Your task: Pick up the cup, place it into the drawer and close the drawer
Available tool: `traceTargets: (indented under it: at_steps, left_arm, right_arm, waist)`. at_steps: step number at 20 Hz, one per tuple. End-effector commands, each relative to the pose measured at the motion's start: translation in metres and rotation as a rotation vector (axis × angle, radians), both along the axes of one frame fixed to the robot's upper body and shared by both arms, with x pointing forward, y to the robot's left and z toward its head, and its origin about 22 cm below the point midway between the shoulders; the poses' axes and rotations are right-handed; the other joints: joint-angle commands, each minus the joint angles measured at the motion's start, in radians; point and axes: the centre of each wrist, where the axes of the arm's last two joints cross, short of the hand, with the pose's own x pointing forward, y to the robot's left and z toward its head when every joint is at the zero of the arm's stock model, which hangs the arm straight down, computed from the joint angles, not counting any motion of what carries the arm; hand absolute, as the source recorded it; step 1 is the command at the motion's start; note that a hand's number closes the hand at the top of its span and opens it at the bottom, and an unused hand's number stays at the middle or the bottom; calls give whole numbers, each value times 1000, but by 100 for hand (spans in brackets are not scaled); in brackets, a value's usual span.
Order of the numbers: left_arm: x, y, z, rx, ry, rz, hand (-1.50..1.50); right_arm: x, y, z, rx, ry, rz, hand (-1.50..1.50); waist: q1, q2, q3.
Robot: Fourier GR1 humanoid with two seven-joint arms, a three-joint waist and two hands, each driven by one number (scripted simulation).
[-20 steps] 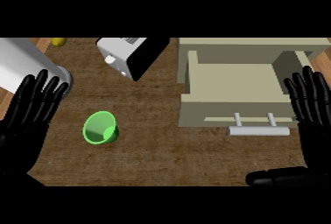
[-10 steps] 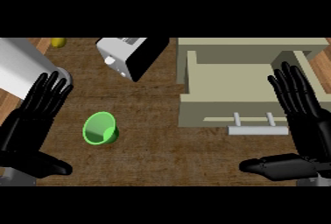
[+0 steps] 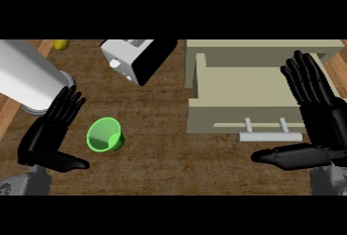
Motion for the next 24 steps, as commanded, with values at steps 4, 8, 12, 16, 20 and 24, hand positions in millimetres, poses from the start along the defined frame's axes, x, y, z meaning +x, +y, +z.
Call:
traceTargets:
  at_steps: [4,8,12,16,20,24]
  left_arm:
    - [0,11,-55,51,58,66,-150]
    - [0,21,-88,48,91,62,-150]
    - [15,24,-95,75,98,78,-150]
    - [7,1,-130,99,86,93,-150]
    - [1,34,-134,63,98,92,-150]
    - [-8,43,-139,60,76,107,-150]
  right_arm:
    - [6,5,-3,-27,-24,9,-150]
    - [-2,10,10,-10,-27,7,-150]
    - [14,24,22,-13,-15,2,-150]
    - [2,-13,5,-7,-28,-5,-150]
    - [26,-1,26,12,-22,6,-150]
    - [9,10,27,1,-30,28,-150]
  waist:
    - [-1,0,0]
    - [-8,1,-1]
    - [-4,0,-1]
    - [-14,3,-1]
    - [-16,7,-2]
    - [-20,7,-3]
